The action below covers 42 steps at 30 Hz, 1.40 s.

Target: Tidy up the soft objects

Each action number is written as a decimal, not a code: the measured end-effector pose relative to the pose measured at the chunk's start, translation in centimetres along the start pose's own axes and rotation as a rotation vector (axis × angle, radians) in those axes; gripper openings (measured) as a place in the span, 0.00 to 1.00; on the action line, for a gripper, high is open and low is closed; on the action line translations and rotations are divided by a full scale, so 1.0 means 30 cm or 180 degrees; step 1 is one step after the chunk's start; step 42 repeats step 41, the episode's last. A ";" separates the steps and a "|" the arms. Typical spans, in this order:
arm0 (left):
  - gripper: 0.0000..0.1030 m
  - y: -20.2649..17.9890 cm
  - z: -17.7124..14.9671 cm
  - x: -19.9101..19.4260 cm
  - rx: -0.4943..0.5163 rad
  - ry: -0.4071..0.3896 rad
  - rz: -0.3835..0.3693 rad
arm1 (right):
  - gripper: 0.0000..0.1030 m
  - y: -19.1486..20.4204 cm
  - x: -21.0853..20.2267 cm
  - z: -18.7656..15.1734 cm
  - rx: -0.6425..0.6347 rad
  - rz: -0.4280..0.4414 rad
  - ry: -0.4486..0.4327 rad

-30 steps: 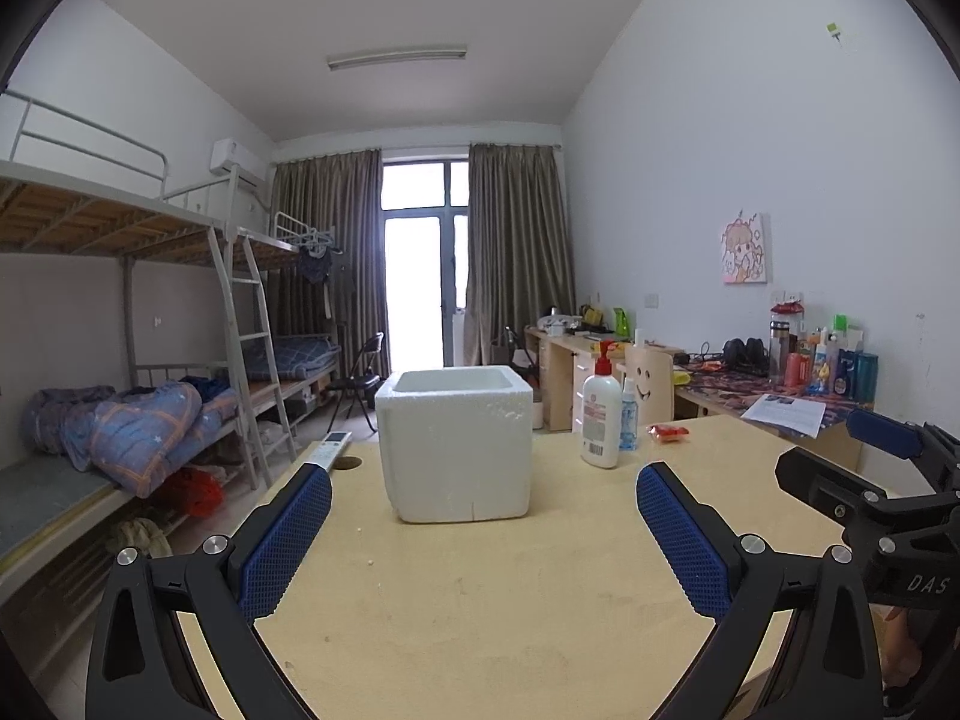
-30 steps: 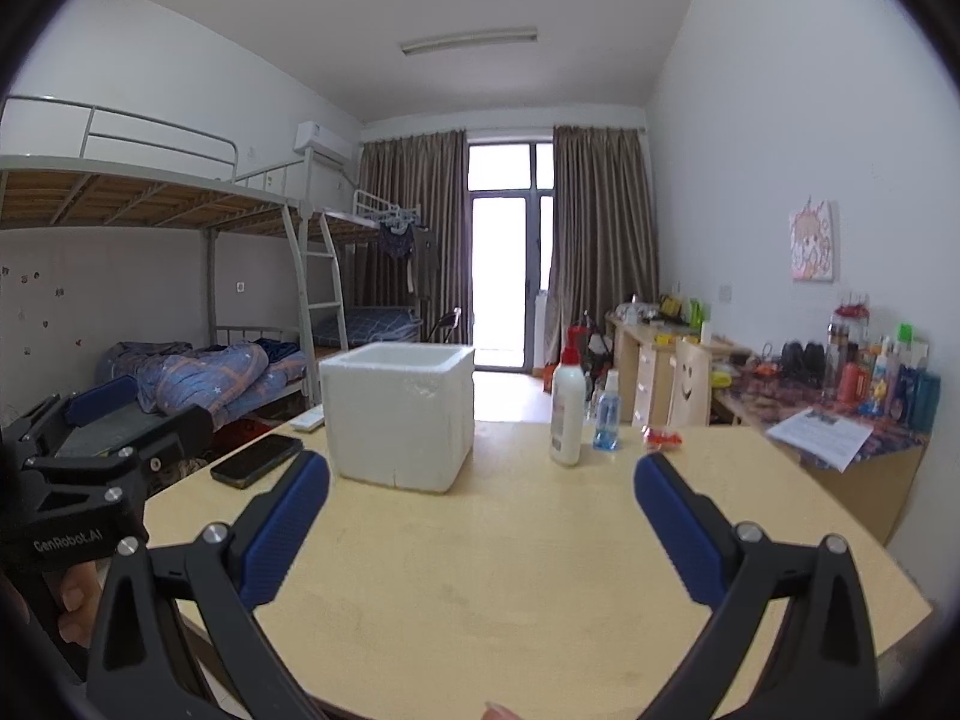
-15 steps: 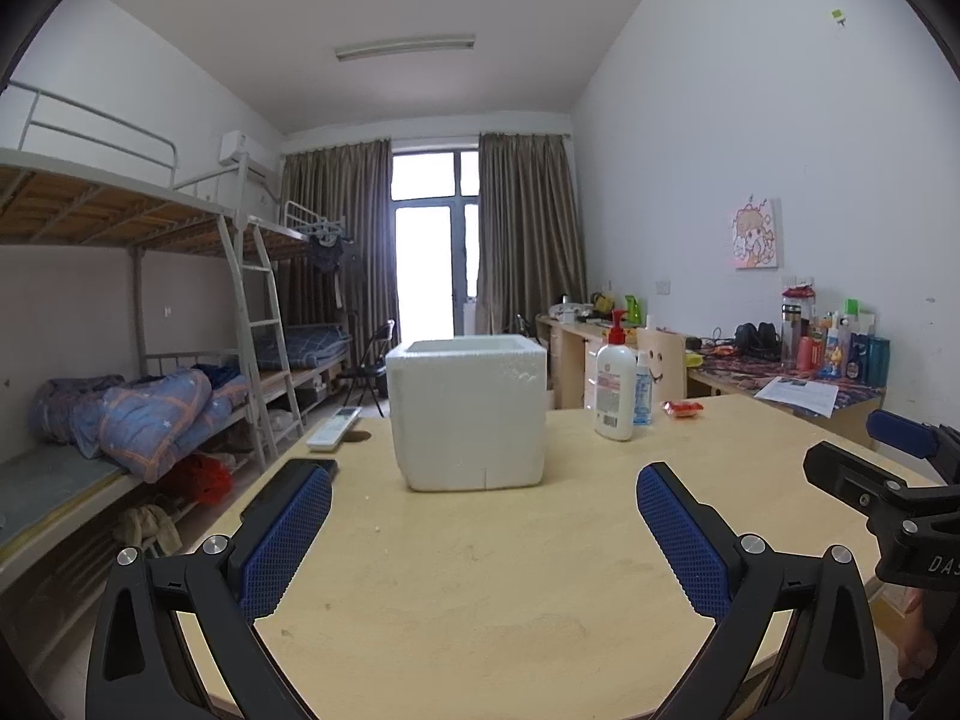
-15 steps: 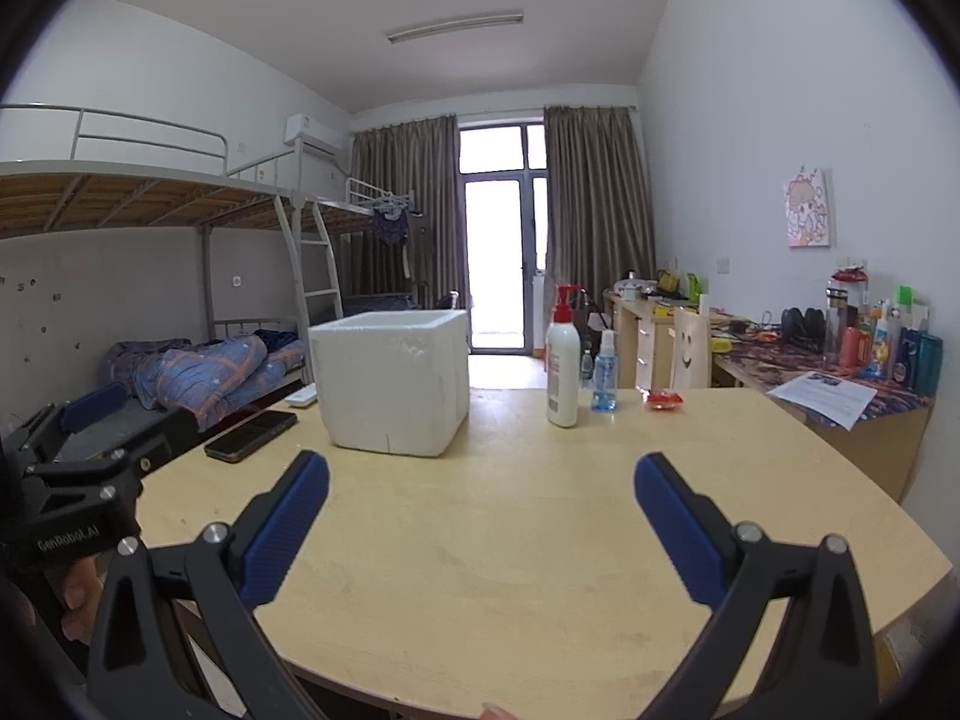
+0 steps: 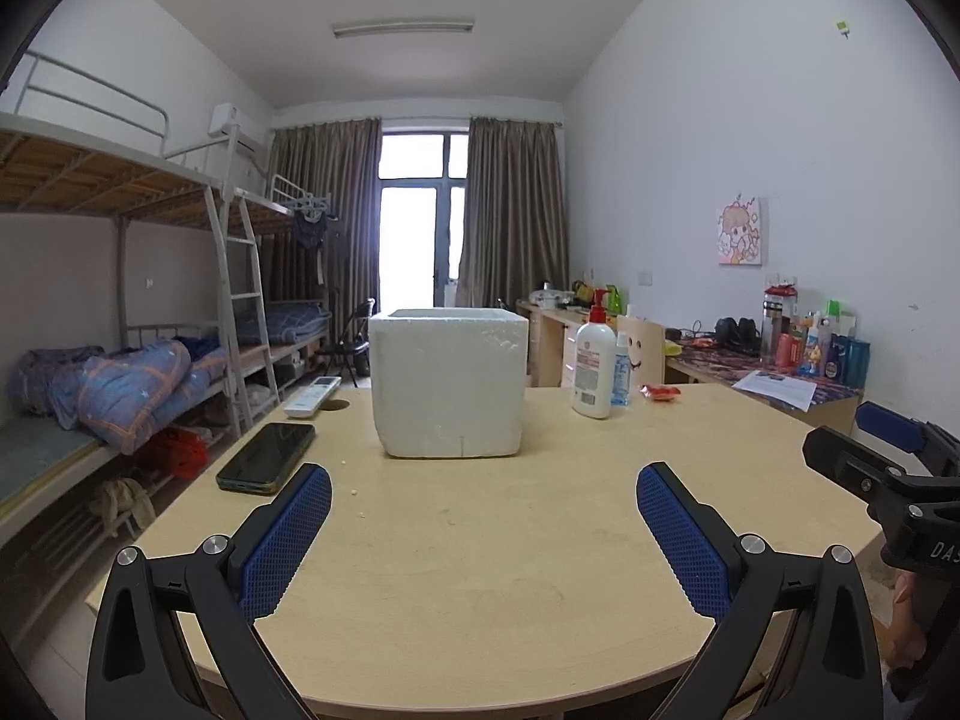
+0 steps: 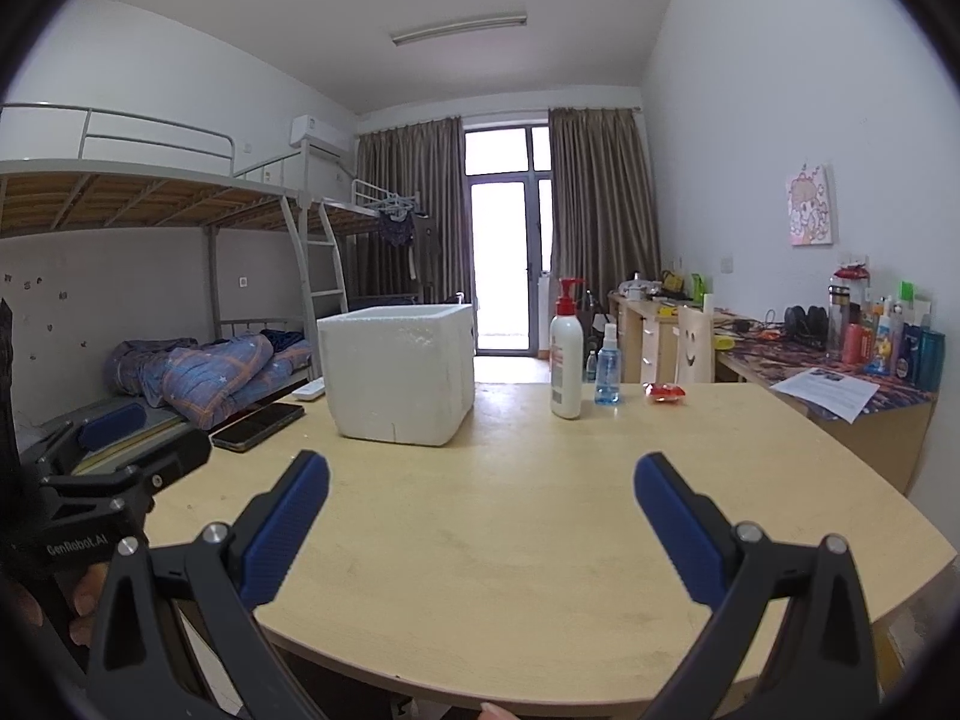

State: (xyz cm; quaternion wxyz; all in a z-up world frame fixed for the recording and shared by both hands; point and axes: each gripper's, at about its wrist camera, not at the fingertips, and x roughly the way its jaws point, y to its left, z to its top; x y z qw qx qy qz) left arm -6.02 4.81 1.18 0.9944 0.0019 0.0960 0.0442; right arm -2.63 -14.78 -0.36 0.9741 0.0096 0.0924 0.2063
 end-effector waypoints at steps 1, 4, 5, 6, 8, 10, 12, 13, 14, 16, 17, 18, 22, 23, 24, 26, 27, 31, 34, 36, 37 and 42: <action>0.99 0.002 -0.002 -0.005 -0.0006 -0.0013 0.0006 | 1.00 0.000 0.001 -0.001 -0.0011 -0.0018 -0.0006; 0.99 0.003 -0.007 -0.009 -0.0003 -0.0026 0.0048 | 1.00 -0.011 0.000 -0.004 0.0027 -0.0012 -0.0011; 0.99 -0.001 -0.010 -0.008 0.0008 -0.0030 0.0065 | 1.00 -0.016 0.002 -0.008 0.0048 0.0005 0.0000; 0.99 -0.001 -0.012 -0.009 0.0016 -0.0030 0.0078 | 1.00 -0.016 0.005 -0.010 0.0056 0.0004 0.0006; 0.99 0.003 -0.017 -0.007 0.0013 -0.0021 0.0075 | 1.00 -0.023 0.011 -0.016 0.0073 0.0005 0.0026; 0.99 0.001 -0.020 -0.004 0.0026 -0.0013 0.0093 | 1.00 -0.025 0.016 -0.015 0.0081 0.0009 0.0045; 0.99 0.000 -0.021 -0.002 0.0017 0.0003 0.0093 | 1.00 -0.026 0.014 -0.015 0.0088 0.0028 0.0037; 0.99 0.002 -0.021 -0.005 0.0010 0.0001 0.0095 | 1.00 -0.023 0.014 -0.015 0.0081 0.0029 0.0037; 0.99 0.004 -0.023 -0.008 0.0012 -0.0002 0.0112 | 1.00 -0.021 0.013 -0.014 0.0069 0.0028 0.0034; 0.99 0.009 -0.025 -0.012 0.0007 -0.0010 0.0149 | 1.00 -0.021 0.015 -0.015 0.0067 0.0040 0.0034; 0.99 0.013 -0.025 -0.012 -0.0009 -0.0006 0.0155 | 1.00 -0.020 0.015 -0.014 0.0071 0.0056 0.0032; 0.99 0.015 -0.025 -0.013 -0.0018 -0.0002 0.0164 | 1.00 -0.019 0.016 -0.013 0.0073 0.0069 0.0032; 0.99 0.014 -0.025 -0.015 -0.0030 -0.0003 0.0200 | 1.00 -0.011 0.020 -0.013 0.0053 0.0090 0.0030; 0.99 0.014 -0.026 -0.015 -0.0034 -0.0003 0.0201 | 1.00 -0.009 0.020 -0.013 0.0051 0.0091 0.0033; 0.99 0.012 -0.025 -0.014 -0.0033 0.0000 0.0201 | 1.00 -0.009 0.020 -0.013 0.0050 0.0086 0.0036; 0.99 0.012 -0.026 -0.010 -0.0025 0.0012 0.0194 | 1.00 -0.008 0.021 -0.014 0.0050 0.0078 0.0036; 0.99 0.012 -0.027 -0.009 -0.0023 0.0016 0.0198 | 1.00 -0.007 0.022 -0.015 0.0047 0.0079 0.0041; 0.99 0.015 -0.027 -0.009 -0.0035 0.0014 0.0208 | 1.00 -0.001 0.022 -0.018 0.0022 0.0087 0.0049; 0.99 0.009 -0.029 -0.012 -0.0027 0.0009 0.0213 | 1.00 0.003 0.019 -0.019 0.0024 0.0094 0.0047; 0.99 0.005 -0.028 -0.013 -0.0014 0.0003 0.0209 | 1.00 0.005 0.020 -0.019 0.0019 0.0090 0.0047; 0.99 0.004 -0.027 -0.013 -0.0012 0.0001 0.0208 | 1.00 0.006 0.021 -0.019 0.0017 0.0088 0.0047; 0.99 0.003 -0.026 -0.015 -0.0003 -0.0007 0.0192 | 1.00 0.004 0.020 -0.017 0.0030 0.0082 0.0042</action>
